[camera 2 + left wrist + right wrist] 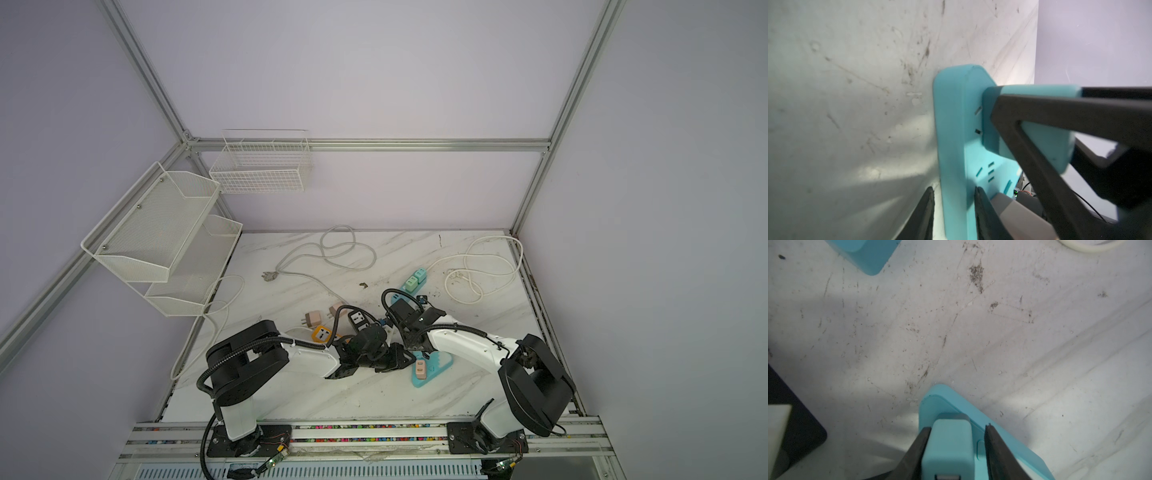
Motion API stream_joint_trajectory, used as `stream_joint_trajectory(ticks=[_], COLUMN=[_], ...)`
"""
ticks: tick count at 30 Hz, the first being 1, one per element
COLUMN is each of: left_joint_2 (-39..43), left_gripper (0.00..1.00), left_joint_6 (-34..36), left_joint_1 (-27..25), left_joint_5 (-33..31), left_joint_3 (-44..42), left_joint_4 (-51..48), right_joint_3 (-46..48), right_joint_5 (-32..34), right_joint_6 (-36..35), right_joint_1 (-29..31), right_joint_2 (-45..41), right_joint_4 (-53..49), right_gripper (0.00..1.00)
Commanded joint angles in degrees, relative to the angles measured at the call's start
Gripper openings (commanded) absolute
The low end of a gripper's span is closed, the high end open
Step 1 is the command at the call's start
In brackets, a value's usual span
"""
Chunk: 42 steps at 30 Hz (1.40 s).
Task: Pull the plug off the socket
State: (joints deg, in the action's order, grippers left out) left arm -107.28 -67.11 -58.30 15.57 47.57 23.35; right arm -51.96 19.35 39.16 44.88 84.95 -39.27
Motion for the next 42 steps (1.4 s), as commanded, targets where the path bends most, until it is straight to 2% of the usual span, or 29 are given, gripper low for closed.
stream_joint_trajectory(ticks=[1,15,20,24,30,36,38,42], left_joint_2=[-0.18,-2.39,-3.63,-4.59,-5.64,-6.3,-6.76,-7.63], left_gripper=[0.33,0.28,0.26,0.24,0.23,0.23,0.23,0.24], left_joint_6=[-0.73,-1.85,-2.82,-3.54,-4.29,-4.06,-3.75,-3.94], left_joint_1=[-0.32,-0.81,-1.46,-1.94,-2.03,-2.34,-2.57,-2.74], left_joint_5=[0.78,0.34,0.08,0.17,-0.34,0.71,1.2,1.04], left_joint_3=[2.05,0.42,0.44,0.64,1.25,2.19,3.02,3.84], left_joint_4=[1.04,-1.64,-2.7,-3.01,-6.41,-6.48,-6.52,-7.52], right_joint_3=[-1.12,-1.06,-1.55,-3.81,-2.64,-1.39,-2.12,-3.24], right_joint_5=[0.02,0.0,0.12,1.64,-0.51,0.37,2.06,0.9], right_joint_6=[0.72,1.53,2.39,1.54,3.31,2.9,2.29,2.93], right_joint_1=[-0.12,-0.15,-0.12,1.03,2.09,-0.06,-0.04,1.6], right_joint_2=[0.74,2.45,0.94,3.01,1.36,-1.82,-0.83,2.1], right_joint_4=[-2.1,-2.35,-2.66,-2.89,0.71,0.29,-0.2,1.76], right_gripper=[0.42,0.32,0.25,0.15,0.13,0.12,0.1,0.09])
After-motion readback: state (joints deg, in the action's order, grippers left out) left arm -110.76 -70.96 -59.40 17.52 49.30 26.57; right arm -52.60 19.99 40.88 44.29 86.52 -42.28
